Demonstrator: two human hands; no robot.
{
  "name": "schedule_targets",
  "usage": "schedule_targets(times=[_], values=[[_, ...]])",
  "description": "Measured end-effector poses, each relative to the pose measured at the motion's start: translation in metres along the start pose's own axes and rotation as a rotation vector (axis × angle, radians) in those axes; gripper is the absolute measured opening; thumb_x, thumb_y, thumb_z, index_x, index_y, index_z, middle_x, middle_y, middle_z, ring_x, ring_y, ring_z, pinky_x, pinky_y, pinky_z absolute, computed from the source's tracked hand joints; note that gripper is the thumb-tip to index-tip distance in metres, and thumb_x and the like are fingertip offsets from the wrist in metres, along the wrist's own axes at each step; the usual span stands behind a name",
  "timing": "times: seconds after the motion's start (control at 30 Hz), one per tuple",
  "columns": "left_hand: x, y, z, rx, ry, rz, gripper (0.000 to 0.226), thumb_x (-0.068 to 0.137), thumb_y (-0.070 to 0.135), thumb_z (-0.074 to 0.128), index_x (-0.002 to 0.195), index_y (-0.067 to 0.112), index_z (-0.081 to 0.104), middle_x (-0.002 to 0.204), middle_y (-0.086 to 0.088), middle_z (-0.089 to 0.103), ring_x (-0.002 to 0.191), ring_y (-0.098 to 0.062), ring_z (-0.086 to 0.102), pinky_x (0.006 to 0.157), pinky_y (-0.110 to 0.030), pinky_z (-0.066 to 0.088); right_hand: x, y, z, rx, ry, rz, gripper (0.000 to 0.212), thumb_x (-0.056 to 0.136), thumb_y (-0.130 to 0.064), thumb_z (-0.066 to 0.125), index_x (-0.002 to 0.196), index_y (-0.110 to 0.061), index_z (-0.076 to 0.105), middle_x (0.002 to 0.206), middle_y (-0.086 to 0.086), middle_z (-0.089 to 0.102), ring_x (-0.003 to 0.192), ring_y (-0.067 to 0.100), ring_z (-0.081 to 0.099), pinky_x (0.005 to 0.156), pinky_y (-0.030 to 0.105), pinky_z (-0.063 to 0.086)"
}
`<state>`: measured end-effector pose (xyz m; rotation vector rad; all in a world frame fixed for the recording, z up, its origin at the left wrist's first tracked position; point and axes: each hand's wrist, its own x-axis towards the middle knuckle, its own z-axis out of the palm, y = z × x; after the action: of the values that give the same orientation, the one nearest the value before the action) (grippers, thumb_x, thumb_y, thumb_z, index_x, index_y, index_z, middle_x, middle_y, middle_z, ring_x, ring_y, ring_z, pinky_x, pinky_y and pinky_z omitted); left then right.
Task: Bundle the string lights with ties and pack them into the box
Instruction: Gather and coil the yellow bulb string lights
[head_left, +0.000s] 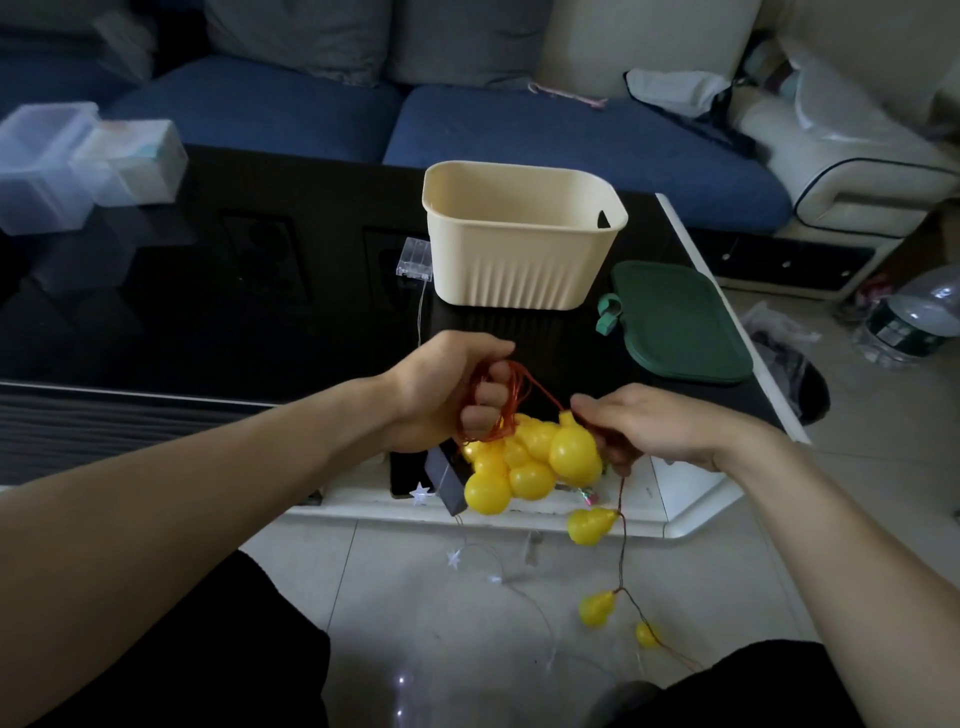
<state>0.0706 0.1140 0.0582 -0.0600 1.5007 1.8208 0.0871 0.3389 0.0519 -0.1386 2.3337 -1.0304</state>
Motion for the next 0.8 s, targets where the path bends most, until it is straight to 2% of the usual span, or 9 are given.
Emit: schedule_targets(times=[0.1,0.17,0.27,0.37,0.43,0.5,0.57,0.67,0.8], values=[[0.000,0.002,0.000,-0.072,0.012,0.007,0.031,0.100,0.031,0.042,0.073,0.015,0.043,0.063,-0.005,0.052,0.049,-0.016,0.049,0.053,-0.024,0.039,0.002,0.005,0.002,-0.055,0.012,-0.041,0.048,0.105,-0.045,0.045,0.070,-0.012,0.055,0.058,-0.003,0.048,0.058,0.013,0.045,0.062,0.031,0.041],[0.000,0.002,0.001,-0.111,0.013,0.014,0.032,0.102,0.030,0.038,0.076,0.013,0.044,0.069,-0.010,0.062,0.054,-0.020,0.060,0.054,-0.025,0.046,0.004,0.004,0.003,-0.148,0.080,-0.068,0.047,0.102,-0.046,0.049,0.074,-0.010,0.061,0.063,0.001,0.051,0.061,0.016,0.048,0.065,0.038,0.041],[0.002,0.002,0.002,-0.165,0.035,0.008,0.037,0.106,0.031,0.032,0.078,0.010,0.046,0.076,-0.017,0.070,0.061,-0.024,0.070,0.054,-0.025,0.055,0.004,-0.005,0.009,-0.249,0.200,-0.135,0.040,0.100,-0.046,0.054,0.071,-0.019,0.060,0.060,-0.005,0.053,0.054,0.007,0.047,0.057,0.031,0.039],[0.003,0.000,0.003,-0.127,0.071,0.010,0.038,0.107,0.028,0.030,0.078,0.010,0.048,0.077,-0.017,0.072,0.062,-0.025,0.071,0.053,-0.025,0.056,0.003,-0.015,0.015,-0.273,0.290,-0.182,0.028,0.096,-0.044,0.061,0.077,-0.023,0.065,0.065,-0.007,0.061,0.054,0.001,0.052,0.054,0.024,0.040],[0.003,-0.001,0.003,-0.074,0.094,0.004,0.036,0.106,0.026,0.030,0.078,0.011,0.047,0.075,-0.016,0.071,0.058,-0.024,0.068,0.050,-0.025,0.053,0.002,-0.019,0.018,-0.262,0.319,-0.192,0.021,0.093,-0.038,0.068,0.080,-0.022,0.069,0.071,-0.003,0.067,0.060,0.004,0.056,0.056,0.025,0.044],[0.002,-0.001,0.002,-0.030,0.107,-0.003,0.034,0.105,0.024,0.032,0.076,0.012,0.046,0.069,-0.013,0.068,0.048,-0.020,0.060,0.047,-0.024,0.046,0.001,-0.021,0.021,-0.237,0.389,-0.200,0.018,0.090,-0.032,0.072,0.076,-0.021,0.068,0.067,-0.004,0.066,0.056,0.002,0.055,0.052,0.021,0.043],[0.001,0.000,0.001,0.000,0.120,-0.005,0.033,0.103,0.024,0.035,0.074,0.013,0.045,0.061,-0.008,0.060,0.042,-0.016,0.047,0.044,-0.022,0.036,0.000,-0.023,0.023,-0.213,0.545,-0.231,0.020,0.088,-0.024,0.073,0.070,-0.019,0.065,0.056,-0.007,0.060,0.047,0.000,0.052,0.045,0.013,0.037],[-0.001,0.001,-0.002,0.026,0.122,0.008,0.032,0.100,0.023,0.036,0.071,0.015,0.043,0.054,-0.002,0.046,0.039,-0.012,0.031,0.041,-0.021,0.023,-0.003,-0.028,0.022,-0.194,0.775,-0.273,0.024,0.084,-0.015,0.074,0.065,-0.015,0.060,0.047,-0.008,0.054,0.043,0.002,0.051,0.043,0.012,0.038],[-0.001,0.001,-0.003,0.073,0.104,0.028,0.033,0.099,0.023,0.035,0.067,0.018,0.041,0.049,0.003,0.035,0.036,-0.010,0.024,0.042,-0.024,0.017,-0.004,-0.031,0.019,-0.208,0.939,-0.314,0.026,0.080,-0.014,0.075,0.062,-0.016,0.056,0.047,-0.008,0.052,0.047,0.002,0.052,0.046,0.012,0.039]])
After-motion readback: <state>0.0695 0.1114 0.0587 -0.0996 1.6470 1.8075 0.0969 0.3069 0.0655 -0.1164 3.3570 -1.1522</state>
